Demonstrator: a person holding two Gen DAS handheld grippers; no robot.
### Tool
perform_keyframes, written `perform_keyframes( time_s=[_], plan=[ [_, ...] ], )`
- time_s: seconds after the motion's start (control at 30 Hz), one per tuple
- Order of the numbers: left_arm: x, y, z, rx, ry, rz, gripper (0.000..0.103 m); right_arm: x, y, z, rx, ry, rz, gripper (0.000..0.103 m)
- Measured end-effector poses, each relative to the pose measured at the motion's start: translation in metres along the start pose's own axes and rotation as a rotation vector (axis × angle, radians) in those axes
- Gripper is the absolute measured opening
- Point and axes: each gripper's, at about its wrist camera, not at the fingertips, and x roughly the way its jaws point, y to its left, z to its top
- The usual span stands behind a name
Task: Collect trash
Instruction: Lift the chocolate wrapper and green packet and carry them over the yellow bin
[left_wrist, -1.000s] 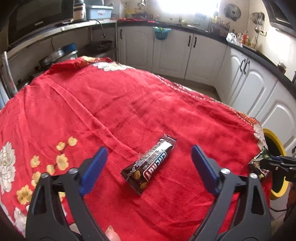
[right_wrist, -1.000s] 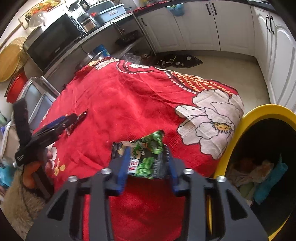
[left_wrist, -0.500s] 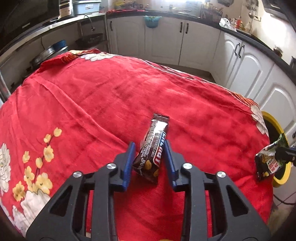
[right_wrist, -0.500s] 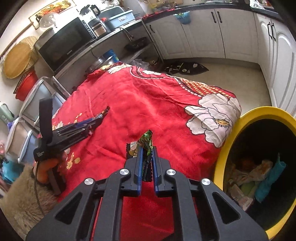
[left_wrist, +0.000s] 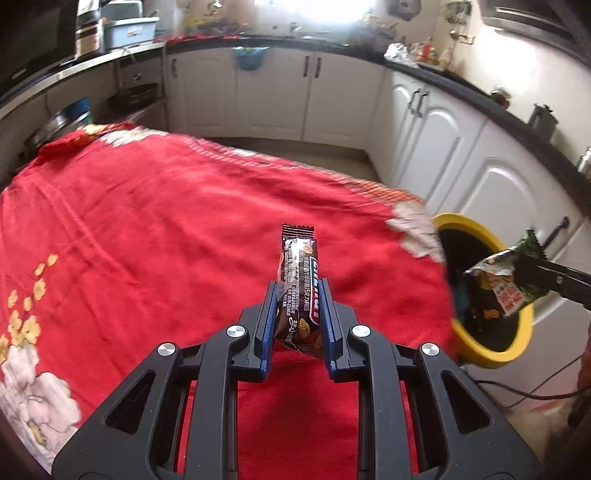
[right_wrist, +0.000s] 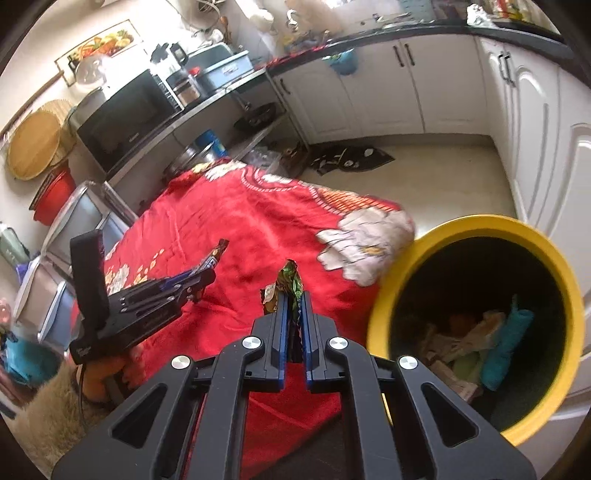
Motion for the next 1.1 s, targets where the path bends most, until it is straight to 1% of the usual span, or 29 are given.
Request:
perform_keyframes(
  time_s=[0.23,0.5,0.67,0.83,1.1],
  plan=[
    [-0.007,-0.04,0.012,0.047,-0.041,-0.047,0.015,-0.037,-0.022,0.004,0.029,-0.074,-0.054,0.007],
    [-0.015,-0.072,0.025,0.063,-0.08,-0.076,0.015,-0.067,-0.042,0.011,0.048,-0.145,-0.114,0.007],
    [-0.019,-0.088,0.033,0.06,-0.091,-0.078,0.015,-0.083,-0.052,0.011,0.059,-0.181,-0.146,0.007],
    [-0.022,-0.096,0.039,0.043,-0.102,-0.09,0.015,-0.097,-0.057,0.012,0.065,-0.215,-0.175,0.007],
    [-0.025,-0.117,0.048,0.058,-0.132,-0.098,0.015,-0.112,-0.069,0.012,0.068,-0.255,-0.218,0.007]
  ],
)
